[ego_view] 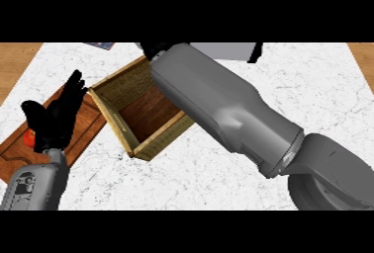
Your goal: Pick the lemon from the placemat and place it in the basket
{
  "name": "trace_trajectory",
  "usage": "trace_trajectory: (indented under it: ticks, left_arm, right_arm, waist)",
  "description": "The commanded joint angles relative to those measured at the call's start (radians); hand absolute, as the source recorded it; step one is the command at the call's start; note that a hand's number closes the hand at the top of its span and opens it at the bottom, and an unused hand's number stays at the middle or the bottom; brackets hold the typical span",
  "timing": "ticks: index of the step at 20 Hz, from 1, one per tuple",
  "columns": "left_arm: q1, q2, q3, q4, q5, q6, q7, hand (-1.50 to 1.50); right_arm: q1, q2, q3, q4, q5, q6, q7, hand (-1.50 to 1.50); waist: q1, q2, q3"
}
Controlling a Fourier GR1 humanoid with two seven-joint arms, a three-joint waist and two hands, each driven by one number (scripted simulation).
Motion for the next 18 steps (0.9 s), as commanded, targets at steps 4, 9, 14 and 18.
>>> trace_trajectory:
  ticks: [4,9,14,18]
  left_arm:
    - [-0.016,0.009,0.015,0.059,-0.003,-0.006,-0.045,0.00]
    - [-0.023,0.015,0.007,-0.031,0.002,-0.002,0.038,0.00]
    - [-0.081,0.011,0.009,0.038,0.008,-0.012,0.029,0.00]
    - [0.071,-0.009,0.001,-0.028,-0.011,0.006,-0.043,0.00]
  right_arm:
    - [0.033,0.001,0.012,0.051,0.030,-0.003,-0.023,1.50]
    - [0.103,0.001,0.041,0.000,0.043,0.003,0.016,1.50]
    - [0.070,0.001,0.010,0.046,0.032,0.059,-0.031,1.50]
    - [0.113,0.001,-0.030,0.069,0.026,0.068,-0.098,1.50]
  waist:
    - [-0.001,0.006,0.000]
    - [0.010,0.002,0.001]
    - [-0.002,0.004,0.000]
    - [-0.019,-0.006,0.002]
